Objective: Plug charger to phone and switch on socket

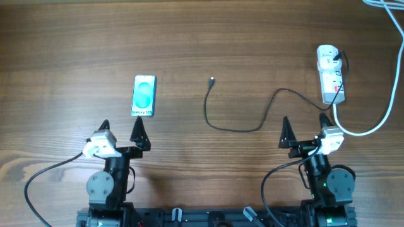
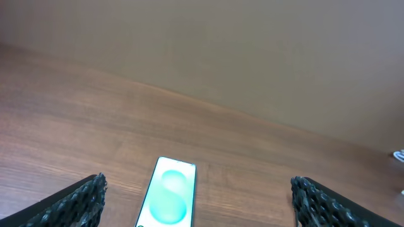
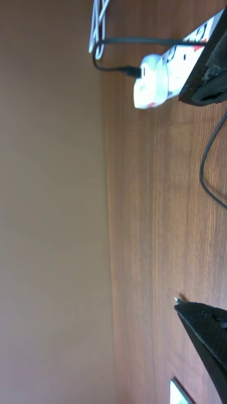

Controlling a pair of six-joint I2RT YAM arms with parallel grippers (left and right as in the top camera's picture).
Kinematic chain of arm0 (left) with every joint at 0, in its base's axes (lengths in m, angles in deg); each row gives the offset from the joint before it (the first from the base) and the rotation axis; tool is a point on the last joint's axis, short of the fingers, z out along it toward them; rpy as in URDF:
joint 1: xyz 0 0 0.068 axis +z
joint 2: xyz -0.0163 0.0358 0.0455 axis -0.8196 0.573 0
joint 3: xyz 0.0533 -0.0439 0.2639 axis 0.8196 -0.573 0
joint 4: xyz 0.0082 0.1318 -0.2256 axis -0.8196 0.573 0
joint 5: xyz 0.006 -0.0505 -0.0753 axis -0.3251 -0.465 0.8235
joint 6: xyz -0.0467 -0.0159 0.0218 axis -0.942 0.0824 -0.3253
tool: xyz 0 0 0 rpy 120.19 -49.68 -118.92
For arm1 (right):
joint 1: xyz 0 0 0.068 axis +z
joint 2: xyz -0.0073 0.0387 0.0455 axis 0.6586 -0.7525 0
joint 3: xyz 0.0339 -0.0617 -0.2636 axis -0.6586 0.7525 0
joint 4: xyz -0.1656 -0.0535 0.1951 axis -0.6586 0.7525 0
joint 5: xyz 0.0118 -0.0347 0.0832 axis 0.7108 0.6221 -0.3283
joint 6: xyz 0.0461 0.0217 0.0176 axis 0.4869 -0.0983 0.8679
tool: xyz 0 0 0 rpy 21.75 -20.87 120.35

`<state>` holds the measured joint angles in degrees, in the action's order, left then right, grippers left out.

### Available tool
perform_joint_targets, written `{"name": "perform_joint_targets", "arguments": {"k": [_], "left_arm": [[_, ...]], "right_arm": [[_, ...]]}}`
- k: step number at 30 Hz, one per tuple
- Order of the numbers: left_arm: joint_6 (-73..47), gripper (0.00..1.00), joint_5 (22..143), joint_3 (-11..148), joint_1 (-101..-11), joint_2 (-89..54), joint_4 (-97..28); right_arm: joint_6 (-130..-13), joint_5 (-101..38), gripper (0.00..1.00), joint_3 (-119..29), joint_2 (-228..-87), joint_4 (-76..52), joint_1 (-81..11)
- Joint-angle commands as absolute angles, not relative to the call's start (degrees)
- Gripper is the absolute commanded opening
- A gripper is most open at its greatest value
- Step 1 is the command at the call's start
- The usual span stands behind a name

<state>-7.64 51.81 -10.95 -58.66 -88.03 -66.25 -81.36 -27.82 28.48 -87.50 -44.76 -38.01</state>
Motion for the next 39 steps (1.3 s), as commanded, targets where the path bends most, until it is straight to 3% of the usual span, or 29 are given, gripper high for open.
{"name": "perform_joint_targets", "arguments": {"k": [1, 25, 32, 39], "left_arm": [[-6.9, 1.00, 51.1, -11.3, -58.2, -88.3, -66.8], [-6.9, 1.00, 51.1, -11.2, -58.2, -88.3, -68.3], [-6.9, 1.00, 51.1, -5.6, -58.2, -87.1, -66.5], [-6.9, 1.00, 51.1, 6.7, -58.2, -76.9, -59.7]], "right_arm": [[-81.2, -30.8, 1.00, 28.5, -86.9, -45.3, -38.0], [-85.4, -34.4, 1.00, 27.6, -89.4, -44.1, -38.0], [-86.3, -35.4, 1.00, 21.0, -96.7, -42.2, -38.0], [-87.2, -36.5, 1.00, 9.2, -108.3, -39.8, -38.0]]}}
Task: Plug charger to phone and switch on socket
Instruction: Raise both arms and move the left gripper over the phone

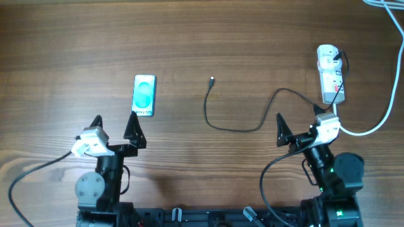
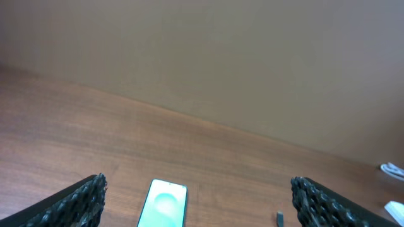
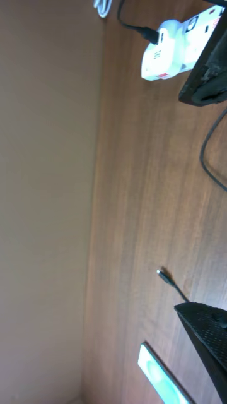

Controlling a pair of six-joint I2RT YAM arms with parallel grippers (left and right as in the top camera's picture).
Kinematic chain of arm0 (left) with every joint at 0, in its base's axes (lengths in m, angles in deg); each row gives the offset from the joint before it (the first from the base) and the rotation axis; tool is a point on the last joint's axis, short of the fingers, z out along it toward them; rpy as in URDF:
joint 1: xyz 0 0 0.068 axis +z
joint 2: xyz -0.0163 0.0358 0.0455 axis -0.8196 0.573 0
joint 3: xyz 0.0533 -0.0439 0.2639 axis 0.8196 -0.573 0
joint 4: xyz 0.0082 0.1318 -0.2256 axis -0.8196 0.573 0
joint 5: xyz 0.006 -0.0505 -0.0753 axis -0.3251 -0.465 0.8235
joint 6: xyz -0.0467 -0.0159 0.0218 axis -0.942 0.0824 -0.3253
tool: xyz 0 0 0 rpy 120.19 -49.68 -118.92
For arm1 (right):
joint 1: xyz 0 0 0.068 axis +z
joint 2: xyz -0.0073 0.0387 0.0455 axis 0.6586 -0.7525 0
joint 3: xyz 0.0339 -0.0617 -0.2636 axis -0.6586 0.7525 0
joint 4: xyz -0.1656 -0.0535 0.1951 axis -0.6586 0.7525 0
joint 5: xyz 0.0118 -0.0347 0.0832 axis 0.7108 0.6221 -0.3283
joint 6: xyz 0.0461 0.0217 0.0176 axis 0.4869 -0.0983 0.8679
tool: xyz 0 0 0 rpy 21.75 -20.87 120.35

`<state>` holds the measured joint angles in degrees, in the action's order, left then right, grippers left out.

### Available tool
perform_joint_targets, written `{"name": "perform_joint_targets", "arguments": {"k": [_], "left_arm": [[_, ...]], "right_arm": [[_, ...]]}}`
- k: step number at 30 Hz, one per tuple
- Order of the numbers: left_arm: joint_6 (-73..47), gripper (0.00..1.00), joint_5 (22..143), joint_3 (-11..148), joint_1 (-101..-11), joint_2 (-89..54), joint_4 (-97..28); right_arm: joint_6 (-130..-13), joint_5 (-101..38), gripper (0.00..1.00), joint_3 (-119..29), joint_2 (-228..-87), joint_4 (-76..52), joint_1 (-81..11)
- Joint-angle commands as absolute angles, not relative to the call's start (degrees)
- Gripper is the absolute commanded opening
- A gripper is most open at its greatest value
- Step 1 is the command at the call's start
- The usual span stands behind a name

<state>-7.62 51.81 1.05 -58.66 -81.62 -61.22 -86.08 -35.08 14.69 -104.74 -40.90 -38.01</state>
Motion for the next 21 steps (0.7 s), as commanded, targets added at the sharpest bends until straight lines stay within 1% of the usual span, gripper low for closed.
{"name": "perform_joint_targets", "arguments": {"k": [1, 5, 8, 11, 14, 16, 17, 19, 21], "left_arm": [[-6.9, 1.00, 51.2, 8.6, -58.2, -75.0, -58.8], [-2.5, 1.00, 54.3, 16.3, -58.2, -67.5, -55.8], [0.2, 1.00, 54.4, 24.4, -58.2, -59.7, -53.1], [0.7, 1.00, 55.5, 32.7, -58.2, -52.5, -48.7], [1.0, 1.00, 60.1, 41.9, -58.2, -44.4, -43.4], [3.7, 1.00, 64.9, 50.0, -58.2, -38.1, -37.7], [3.7, 1.00, 65.4, 52.7, -58.2, -36.2, -35.6], [3.7, 1.00, 67.1, 62.3, -58.2, -29.5, -27.3], [3.7, 1.00, 68.9, 73.3, -58.2, -21.9, -16.4]], "right_arm": [[-87.2, -36.5, 1.00, 7.6, -109.4, -38.8, -38.0], [-88.4, -37.0, 1.00, 1.2, -113.1, -33.9, -38.0], [-90.4, -37.2, 1.00, -5.0, -116.5, -27.7, -38.0], [-91.3, -37.3, 1.00, -9.4, -119.2, -23.3, -38.0], [-92.5, -37.0, 1.00, -14.6, -122.3, -18.3, -38.0], [-93.2, -37.0, 1.00, -18.1, -124.5, -15.2, -38.0], [-93.2, -37.1, 1.00, -19.8, -125.6, -13.7, -38.0], [-93.3, -37.1, 1.00, -24.2, -128.5, -10.1, -38.0], [-93.3, -37.1, 1.00, -28.4, -131.3, -6.6, -38.1]]}}
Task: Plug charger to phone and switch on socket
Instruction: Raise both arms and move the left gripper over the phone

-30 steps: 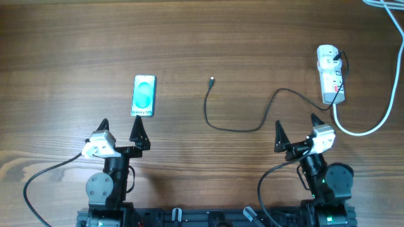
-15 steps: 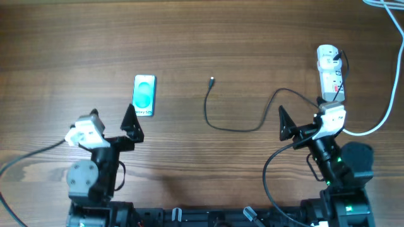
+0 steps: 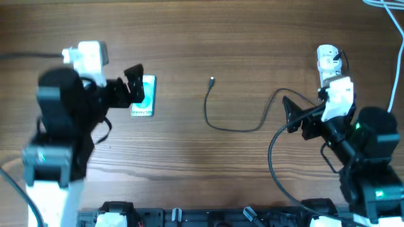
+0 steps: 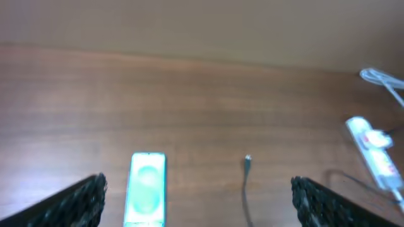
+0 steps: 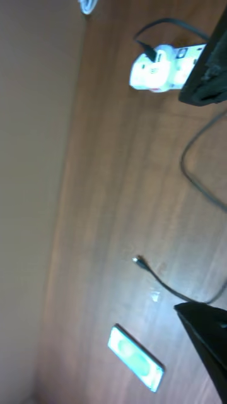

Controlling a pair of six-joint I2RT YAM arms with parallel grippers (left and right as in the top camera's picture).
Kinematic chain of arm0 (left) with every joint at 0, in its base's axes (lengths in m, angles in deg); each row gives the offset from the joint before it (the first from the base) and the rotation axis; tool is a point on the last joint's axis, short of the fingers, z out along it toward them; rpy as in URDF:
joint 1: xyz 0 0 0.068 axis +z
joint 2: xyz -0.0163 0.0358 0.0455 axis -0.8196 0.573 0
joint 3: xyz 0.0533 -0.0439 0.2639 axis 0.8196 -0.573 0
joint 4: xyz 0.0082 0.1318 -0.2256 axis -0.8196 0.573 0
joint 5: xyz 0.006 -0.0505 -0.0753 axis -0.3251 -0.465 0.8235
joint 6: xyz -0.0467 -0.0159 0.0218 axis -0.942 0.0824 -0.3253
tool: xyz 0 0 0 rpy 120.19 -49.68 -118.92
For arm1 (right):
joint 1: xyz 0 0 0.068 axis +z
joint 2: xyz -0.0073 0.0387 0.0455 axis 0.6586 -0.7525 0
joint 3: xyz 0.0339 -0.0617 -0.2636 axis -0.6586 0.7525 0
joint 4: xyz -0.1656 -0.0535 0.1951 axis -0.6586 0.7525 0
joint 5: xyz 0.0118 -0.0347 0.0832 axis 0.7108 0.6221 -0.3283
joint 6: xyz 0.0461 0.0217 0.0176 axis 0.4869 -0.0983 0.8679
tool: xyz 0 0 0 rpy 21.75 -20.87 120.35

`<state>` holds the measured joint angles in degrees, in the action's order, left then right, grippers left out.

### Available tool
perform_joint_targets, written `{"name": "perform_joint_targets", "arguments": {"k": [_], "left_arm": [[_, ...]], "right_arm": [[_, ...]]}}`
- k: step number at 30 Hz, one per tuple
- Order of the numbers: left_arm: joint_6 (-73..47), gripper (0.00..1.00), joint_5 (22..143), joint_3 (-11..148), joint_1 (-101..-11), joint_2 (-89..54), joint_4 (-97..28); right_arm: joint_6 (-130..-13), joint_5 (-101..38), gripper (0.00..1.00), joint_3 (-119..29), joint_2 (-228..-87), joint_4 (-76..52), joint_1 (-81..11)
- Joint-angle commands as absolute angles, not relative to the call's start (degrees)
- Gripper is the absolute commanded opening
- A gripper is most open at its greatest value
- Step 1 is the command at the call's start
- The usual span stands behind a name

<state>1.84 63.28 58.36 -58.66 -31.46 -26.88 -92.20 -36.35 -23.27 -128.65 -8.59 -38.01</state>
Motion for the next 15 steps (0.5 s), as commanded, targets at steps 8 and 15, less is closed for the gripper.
{"name": "perform_joint_targets", "arguments": {"k": [8, 15], "left_arm": [[6.7, 1.00, 68.4, 101.4, -58.2, 0.0, 9.5], [6.6, 1.00, 67.4, 101.1, -58.0, 6.5, 8.5]], "right_arm": [[-96.1, -38.6, 1.00, -50.0, -147.9, 13.4, -38.0], [-92.9, -40.5, 1.00, -54.3, -158.9, 14.4, -38.0]]}}
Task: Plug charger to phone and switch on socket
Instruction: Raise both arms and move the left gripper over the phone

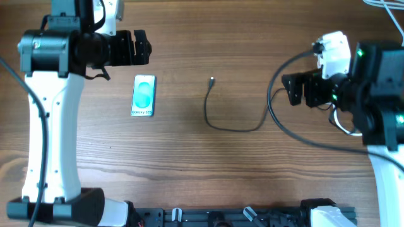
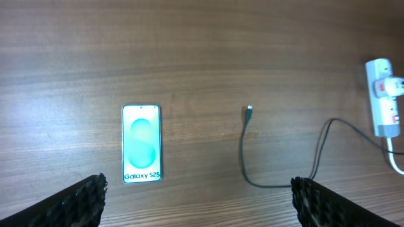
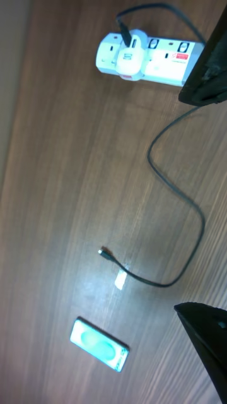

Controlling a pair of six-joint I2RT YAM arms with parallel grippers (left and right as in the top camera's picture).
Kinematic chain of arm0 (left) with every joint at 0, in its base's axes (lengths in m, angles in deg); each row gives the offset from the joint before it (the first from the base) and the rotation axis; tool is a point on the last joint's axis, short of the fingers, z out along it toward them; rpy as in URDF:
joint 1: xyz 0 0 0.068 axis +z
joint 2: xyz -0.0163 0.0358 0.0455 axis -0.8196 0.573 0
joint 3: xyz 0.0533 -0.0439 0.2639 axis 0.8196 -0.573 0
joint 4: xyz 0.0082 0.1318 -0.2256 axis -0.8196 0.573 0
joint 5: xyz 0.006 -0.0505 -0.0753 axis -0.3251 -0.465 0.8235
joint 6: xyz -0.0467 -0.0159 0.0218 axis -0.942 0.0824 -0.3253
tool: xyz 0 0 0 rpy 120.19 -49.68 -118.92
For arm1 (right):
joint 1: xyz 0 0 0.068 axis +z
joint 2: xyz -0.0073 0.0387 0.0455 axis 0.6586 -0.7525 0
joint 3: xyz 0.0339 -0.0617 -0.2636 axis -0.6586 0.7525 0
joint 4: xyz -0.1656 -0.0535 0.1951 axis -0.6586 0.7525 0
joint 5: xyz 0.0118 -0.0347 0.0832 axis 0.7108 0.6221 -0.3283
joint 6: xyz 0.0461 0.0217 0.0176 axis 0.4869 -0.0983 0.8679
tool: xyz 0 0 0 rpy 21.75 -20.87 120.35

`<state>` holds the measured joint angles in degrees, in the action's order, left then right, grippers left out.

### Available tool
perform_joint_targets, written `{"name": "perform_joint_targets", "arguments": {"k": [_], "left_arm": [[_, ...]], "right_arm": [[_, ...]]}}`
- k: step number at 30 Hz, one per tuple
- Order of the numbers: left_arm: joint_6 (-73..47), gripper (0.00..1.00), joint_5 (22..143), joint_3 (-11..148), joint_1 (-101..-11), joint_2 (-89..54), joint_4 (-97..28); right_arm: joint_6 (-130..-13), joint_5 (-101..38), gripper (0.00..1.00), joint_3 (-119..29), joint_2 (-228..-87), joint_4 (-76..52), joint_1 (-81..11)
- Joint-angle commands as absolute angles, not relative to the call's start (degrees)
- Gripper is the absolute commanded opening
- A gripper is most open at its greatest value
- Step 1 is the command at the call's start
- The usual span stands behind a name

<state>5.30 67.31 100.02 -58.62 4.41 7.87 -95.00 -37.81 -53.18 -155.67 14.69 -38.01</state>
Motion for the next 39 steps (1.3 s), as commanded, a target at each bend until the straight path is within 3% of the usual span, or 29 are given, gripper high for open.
{"name": "perform_joint_targets", "arguments": {"k": [1, 9, 19, 27, 31, 39], "left_arm": [[7.4, 1.00, 67.4, 101.1, -58.1, 7.4, 9.1], [11.8, 0.98, 61.3, 100.8, -58.2, 16.5, 13.1], [10.9, 0.84, 59.9, 99.4, -58.2, 29.7, 13.0], [10.9, 0.85, 59.8, 86.7, -58.2, 31.1, 1.0], [10.9, 0.91, 59.4, 81.7, -58.1, 31.1, -5.0], [10.8, 0.95, 57.1, 78.6, -58.0, 33.2, -8.7]], "right_arm": [[-90.6, -42.5, 1.00, -54.3, -160.5, 14.6, -38.0], [-90.2, -47.7, 1.00, -54.3, -166.5, 15.3, -38.0], [-90.2, -47.7, 1.00, -54.3, -166.6, 15.3, -38.0], [-90.2, -47.7, 1.00, -54.3, -166.7, 15.3, -38.0], [-90.2, -47.7, 1.00, -54.3, -166.9, 15.3, -38.0], [-90.1, -47.7, 1.00, -54.3, -166.9, 15.3, -38.0]]}}
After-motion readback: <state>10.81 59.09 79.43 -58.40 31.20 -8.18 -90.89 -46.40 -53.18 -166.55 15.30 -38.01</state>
